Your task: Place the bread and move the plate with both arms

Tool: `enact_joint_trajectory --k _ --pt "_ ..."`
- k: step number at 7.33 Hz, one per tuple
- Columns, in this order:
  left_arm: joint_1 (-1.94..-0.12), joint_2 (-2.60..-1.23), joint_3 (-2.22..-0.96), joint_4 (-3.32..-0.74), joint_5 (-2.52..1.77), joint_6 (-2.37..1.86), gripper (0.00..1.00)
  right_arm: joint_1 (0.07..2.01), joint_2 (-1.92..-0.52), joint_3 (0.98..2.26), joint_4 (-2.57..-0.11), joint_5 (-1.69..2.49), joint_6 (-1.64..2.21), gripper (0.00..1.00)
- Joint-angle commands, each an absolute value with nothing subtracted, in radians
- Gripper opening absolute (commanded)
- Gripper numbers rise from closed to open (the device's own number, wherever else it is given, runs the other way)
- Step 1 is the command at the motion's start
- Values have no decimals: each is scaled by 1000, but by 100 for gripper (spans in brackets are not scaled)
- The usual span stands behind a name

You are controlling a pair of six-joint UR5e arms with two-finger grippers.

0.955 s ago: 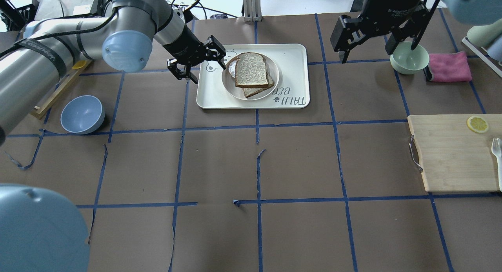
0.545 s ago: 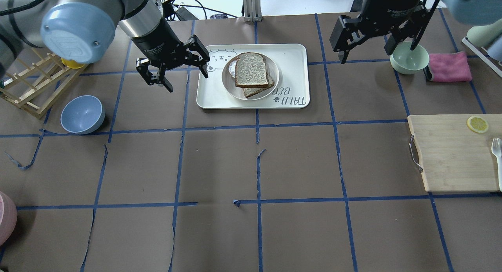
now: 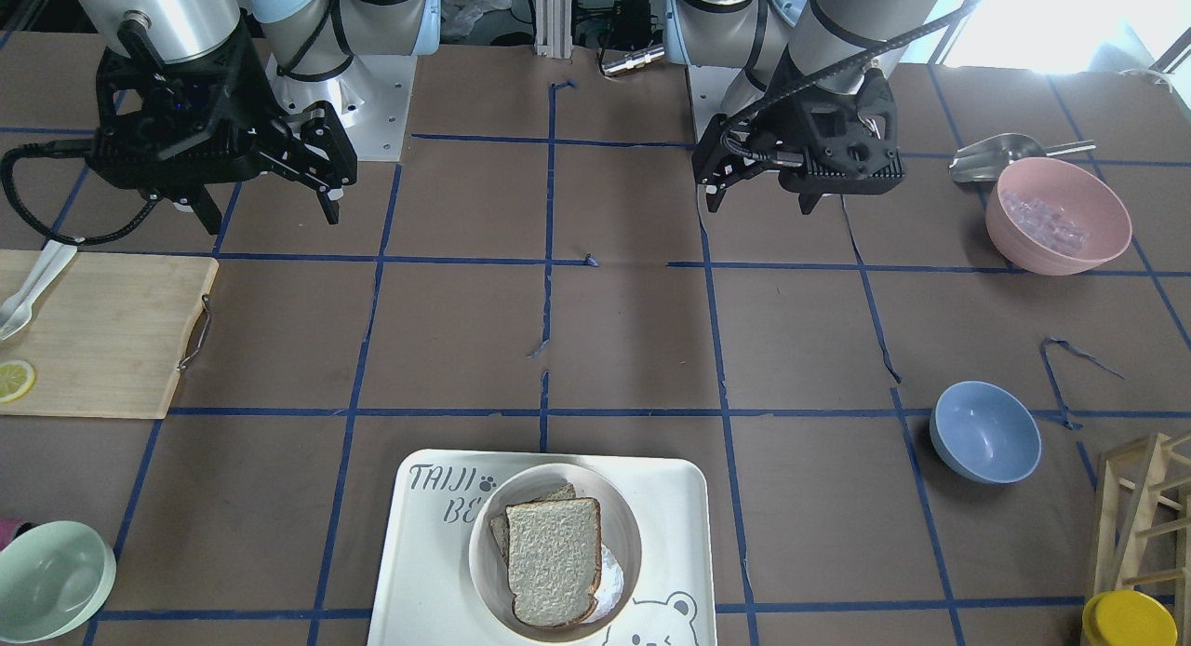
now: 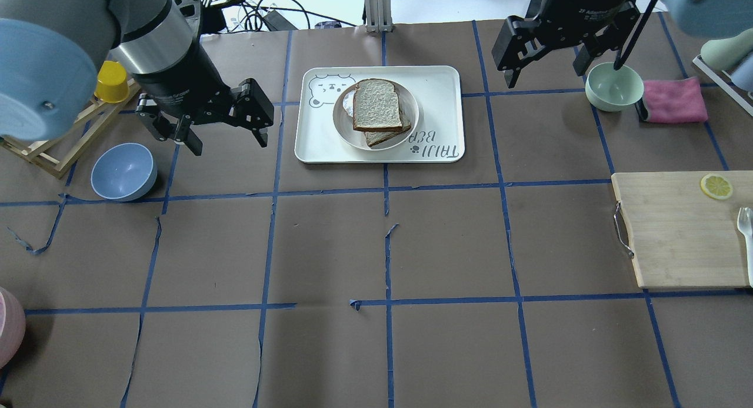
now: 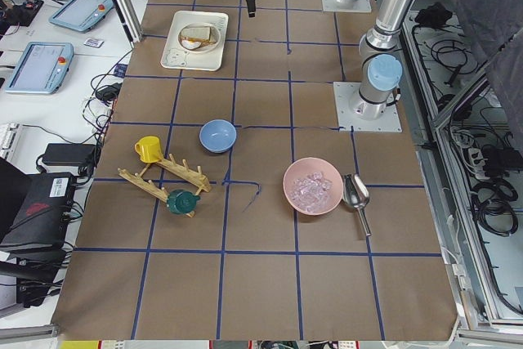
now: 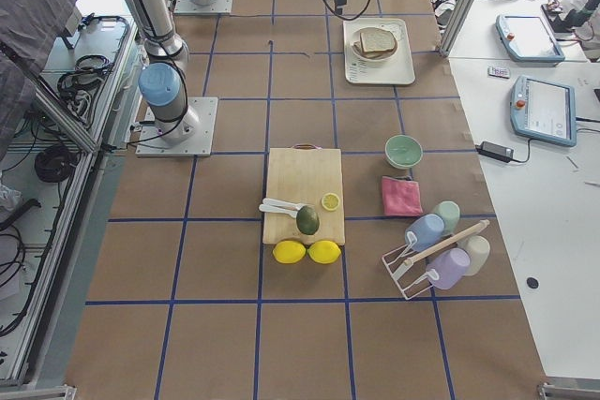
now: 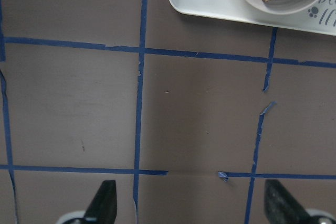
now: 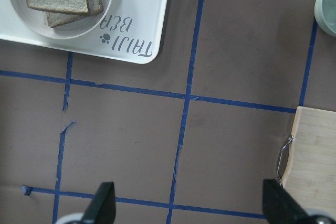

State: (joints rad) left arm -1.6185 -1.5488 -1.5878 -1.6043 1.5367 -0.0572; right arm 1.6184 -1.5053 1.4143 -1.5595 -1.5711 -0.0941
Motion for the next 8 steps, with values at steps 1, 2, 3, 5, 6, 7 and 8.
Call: enact_joint_trajectory --k 1,2,3,5,6,7,8 --pt "-1602 -1528 -1601 -1527 1568 29 100 1621 -1509 1414 -1563 -1559 -40 100" --pt "-1600 -1528 -1603 -1496 1571 29 100 1618 -1508 1414 -1568 -1560 -38 100" --pt "-1601 -1529 -1603 -1490 1569 25 100 1618 -1508 1414 -1568 -1560 -38 100" --pt "-1601 -1529 -1605 -1490 1569 25 100 1617 -1506 1414 -1571 -1560 -40 100" --pt "-1601 -1531 -1606 -1489 1569 23 100 1617 -1505 1414 -1571 -1560 -40 100" --pt "-1601 -1529 -1606 -1489 1569 23 100 1615 -1505 1414 -1571 -1560 -40 100" --pt "-1601 -1529 -1608 -1491 1569 23 100 1617 -1505 1414 -1571 -1559 -40 100"
